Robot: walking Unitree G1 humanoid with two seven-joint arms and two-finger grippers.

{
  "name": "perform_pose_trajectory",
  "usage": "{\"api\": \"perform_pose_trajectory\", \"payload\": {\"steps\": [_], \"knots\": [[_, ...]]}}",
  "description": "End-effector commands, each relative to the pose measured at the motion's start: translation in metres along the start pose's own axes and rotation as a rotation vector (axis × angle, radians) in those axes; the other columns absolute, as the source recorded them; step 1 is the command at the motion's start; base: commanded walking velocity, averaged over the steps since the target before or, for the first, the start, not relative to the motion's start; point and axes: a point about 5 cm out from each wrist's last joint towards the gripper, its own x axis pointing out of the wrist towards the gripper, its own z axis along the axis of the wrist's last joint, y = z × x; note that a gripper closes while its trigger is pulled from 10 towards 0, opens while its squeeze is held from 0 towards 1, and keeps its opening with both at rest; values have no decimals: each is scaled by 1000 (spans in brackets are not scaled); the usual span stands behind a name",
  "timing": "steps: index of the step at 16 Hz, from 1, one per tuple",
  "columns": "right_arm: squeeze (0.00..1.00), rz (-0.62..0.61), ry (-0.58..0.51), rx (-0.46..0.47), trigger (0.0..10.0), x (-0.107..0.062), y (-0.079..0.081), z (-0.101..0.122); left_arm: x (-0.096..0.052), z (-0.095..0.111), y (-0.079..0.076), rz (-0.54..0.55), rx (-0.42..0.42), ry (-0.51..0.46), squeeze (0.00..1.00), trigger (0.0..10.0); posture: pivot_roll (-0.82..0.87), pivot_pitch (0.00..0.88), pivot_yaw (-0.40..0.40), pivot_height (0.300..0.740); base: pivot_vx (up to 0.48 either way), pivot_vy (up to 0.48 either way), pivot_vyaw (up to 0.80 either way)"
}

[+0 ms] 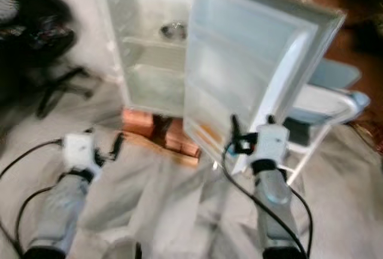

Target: Restocking fridge

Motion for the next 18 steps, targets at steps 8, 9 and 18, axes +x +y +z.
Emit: {"api": "perform_pose_trajectory", "payload": {"steps": [8,9,18], "knots": [[0,8,-35,-7,10000,8,1,7,2,-1,5,23,13,3,0,10000,47,15,-47,740,0,-143,291],[0,6,-38,-7,10000,9,1,8,2,0,5,17,13,-5,0,10000,44,24,-44,740,0,0,0],[0,-8,-41,-19,10000,7,0,8,0,0,1,-10,10,-4,0,10000,41,31,-40,740,242,0,0]]}}
